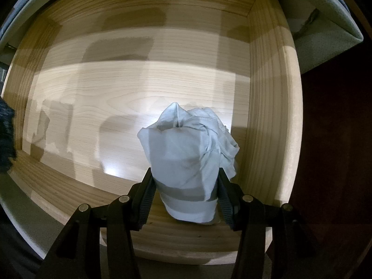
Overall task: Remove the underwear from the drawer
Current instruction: 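Carry the dark-blue floral underwear into the white box and lower it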
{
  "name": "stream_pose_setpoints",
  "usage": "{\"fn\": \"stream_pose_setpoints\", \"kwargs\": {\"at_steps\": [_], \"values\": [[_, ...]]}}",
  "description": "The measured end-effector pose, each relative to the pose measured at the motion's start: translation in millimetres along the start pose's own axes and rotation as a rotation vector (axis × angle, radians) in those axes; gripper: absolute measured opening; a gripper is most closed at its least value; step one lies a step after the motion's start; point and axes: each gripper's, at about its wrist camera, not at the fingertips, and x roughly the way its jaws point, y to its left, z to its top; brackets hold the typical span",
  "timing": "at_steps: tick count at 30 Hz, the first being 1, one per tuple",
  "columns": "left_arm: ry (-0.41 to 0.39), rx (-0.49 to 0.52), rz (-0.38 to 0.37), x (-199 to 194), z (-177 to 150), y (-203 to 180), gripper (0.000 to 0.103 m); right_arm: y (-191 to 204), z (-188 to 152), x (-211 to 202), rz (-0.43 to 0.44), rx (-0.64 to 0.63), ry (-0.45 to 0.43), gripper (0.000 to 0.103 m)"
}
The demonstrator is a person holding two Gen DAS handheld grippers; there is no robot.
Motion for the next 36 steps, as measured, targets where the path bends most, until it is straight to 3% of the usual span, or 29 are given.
{"fn": "stream_pose_setpoints", "kwargs": {"at_steps": [10,14,21,26,36], "values": [[-0.243,0.039,0.009,-103.4,14.3,5.8,0.032,-0.4,0.3,-2.2,0.003,0.002,-0.003,0.048],[-0.35,0.039,0.013,-144.5,34.3,6.0,0.032,-0.5,0.2,-2.6,0.005,0.002,-0.004,0.048],[-0.467,0.063,0.045,-194.1,82.2,-6.1,0.032,-1.4,0.4,-4.4,0.013,0.008,-0.009,0.048],[-0.526,0.092,0.08,-203.5,119.1,-17.8,0.032,-5.0,0.7,-5.7,0.022,0.014,-0.014,0.048],[-0.483,0.035,0.063,-172.4,182.5,-22.8,0.032,-13.9,2.1,-9.8,0.049,0.021,-0.027,0.051]]}}
